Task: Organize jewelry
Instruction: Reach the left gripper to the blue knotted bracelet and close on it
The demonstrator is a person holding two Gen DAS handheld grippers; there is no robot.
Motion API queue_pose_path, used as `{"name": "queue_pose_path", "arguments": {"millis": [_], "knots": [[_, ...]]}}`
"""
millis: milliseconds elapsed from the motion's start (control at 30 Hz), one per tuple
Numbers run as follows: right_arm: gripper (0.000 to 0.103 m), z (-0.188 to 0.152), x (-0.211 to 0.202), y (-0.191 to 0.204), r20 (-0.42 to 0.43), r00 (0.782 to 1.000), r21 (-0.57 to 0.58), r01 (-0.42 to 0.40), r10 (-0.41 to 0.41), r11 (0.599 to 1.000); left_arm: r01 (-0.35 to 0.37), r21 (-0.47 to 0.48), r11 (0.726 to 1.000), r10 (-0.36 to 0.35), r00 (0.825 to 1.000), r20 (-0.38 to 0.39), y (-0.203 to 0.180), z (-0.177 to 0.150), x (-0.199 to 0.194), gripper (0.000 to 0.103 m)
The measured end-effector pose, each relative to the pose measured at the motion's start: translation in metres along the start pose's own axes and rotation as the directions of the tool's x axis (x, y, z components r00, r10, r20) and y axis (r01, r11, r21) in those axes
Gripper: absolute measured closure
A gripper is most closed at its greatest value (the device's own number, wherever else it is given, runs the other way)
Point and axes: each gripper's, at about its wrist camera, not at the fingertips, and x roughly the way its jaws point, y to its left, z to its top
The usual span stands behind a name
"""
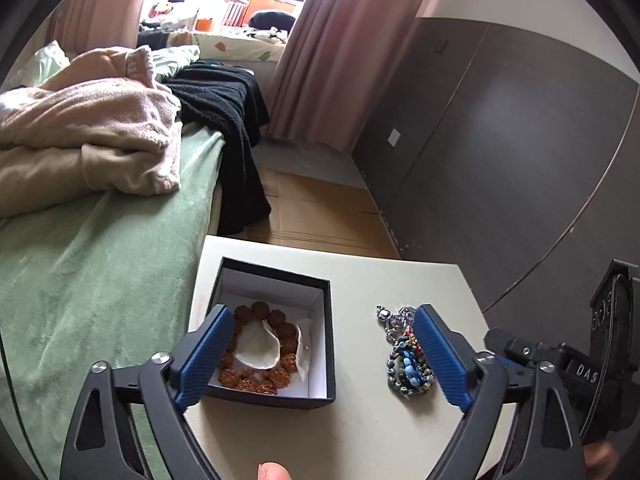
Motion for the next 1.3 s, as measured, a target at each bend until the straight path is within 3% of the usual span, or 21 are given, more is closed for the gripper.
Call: {"name": "queue_pose_path", "arguments": {"millis": [33,500,600,733,933,1033,1300], "knots": [[0.016,0.001,-0.002,-0.005,-0.005,1.000,0.010,0.008,-0.008,1.000,0.001,0.005,1.000,-0.001,1.000,0.006,-0.003,-0.002,0.000,0.000],[0.016,-0.005,-0.034,-0.063,-0.043,0.997,0.041,0.065,-0.063,0.997,0.036,0.101,0.994,-0.032,0.999,-0.040,-0.054,-0.030,0.015,0.000],[0.008,-0.005,-0.036,-0.080,-0.060,0.994,0.064,0.090,-0.086,0.994,0.036,0.119,0.992,-0.029,0.998,-0.054,-0.064,-0.036,0.020,0.000],[0.008,-0.004,-0.036,-0.098,-0.085,0.991,0.087,0.114,-0.106,0.990,0.031,0.137,0.990,-0.021,0.997,-0.073,-0.074,-0.040,0.029,0.000],[0.008,-0.002,-0.037,-0.116,-0.106,0.991,0.141,0.091,-0.076,0.986,0.045,0.168,0.985,-0.027,0.994,-0.110,-0.088,-0.045,0.047,0.000],[0.008,0.000,-0.040,-0.120,-0.097,0.992,0.149,0.097,-0.083,0.984,0.064,0.211,0.975,-0.035,0.990,-0.137,-0.098,-0.051,0.057,0.011],[0.008,0.010,-0.040,-0.134,-0.090,0.993,0.200,0.087,-0.070,0.976,0.101,0.308,0.946,-0.023,0.969,-0.245,-0.118,-0.072,0.087,0.067]]}}
